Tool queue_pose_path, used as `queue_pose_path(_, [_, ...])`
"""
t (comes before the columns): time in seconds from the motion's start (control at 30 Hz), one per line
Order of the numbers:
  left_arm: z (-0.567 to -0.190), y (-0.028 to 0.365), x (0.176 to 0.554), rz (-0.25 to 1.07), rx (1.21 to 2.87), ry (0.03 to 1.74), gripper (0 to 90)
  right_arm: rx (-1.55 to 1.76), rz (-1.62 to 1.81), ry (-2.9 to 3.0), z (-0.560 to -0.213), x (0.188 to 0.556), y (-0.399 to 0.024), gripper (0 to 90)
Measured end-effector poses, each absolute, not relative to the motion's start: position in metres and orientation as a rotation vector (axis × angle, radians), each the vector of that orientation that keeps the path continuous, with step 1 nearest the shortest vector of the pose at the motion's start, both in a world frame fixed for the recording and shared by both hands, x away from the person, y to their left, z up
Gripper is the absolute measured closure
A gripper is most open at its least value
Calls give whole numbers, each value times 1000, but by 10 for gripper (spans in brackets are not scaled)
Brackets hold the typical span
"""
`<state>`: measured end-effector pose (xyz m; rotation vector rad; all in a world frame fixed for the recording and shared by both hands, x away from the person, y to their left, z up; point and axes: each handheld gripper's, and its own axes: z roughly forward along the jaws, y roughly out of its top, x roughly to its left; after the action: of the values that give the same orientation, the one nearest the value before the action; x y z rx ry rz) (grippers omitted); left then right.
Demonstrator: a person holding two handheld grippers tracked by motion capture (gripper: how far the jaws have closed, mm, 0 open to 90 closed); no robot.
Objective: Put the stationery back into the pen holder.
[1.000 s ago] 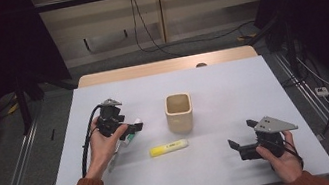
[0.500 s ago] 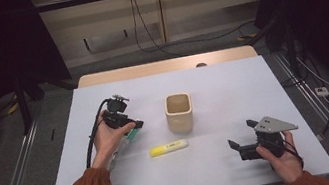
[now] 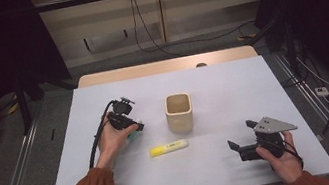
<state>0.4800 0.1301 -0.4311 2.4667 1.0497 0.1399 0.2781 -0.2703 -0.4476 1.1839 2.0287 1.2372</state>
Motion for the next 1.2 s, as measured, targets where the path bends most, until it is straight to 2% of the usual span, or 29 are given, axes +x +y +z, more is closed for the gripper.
queue_pose_path(0.13, [-433,126,479,178,2476,1066,505,1186,1238,2028,-448,278,-270,46])
queue_pose_path(0.53, [-433,121,475,177,2479,1090,644,1181,1241,2035,-448,278,-270,46])
queue_pose_path(0.93, [-433,121,474,190,2468,1101,657,1180,1241,2038,-448,278,-270,46])
queue_pose_path(1.07, [-433,124,475,172,2452,1104,658,1179,1243,2040,-448,278,-270,46])
queue_pose_path(1.2, [-433,128,475,100,2406,1098,658,1178,1244,2042,-448,278,-270,46])
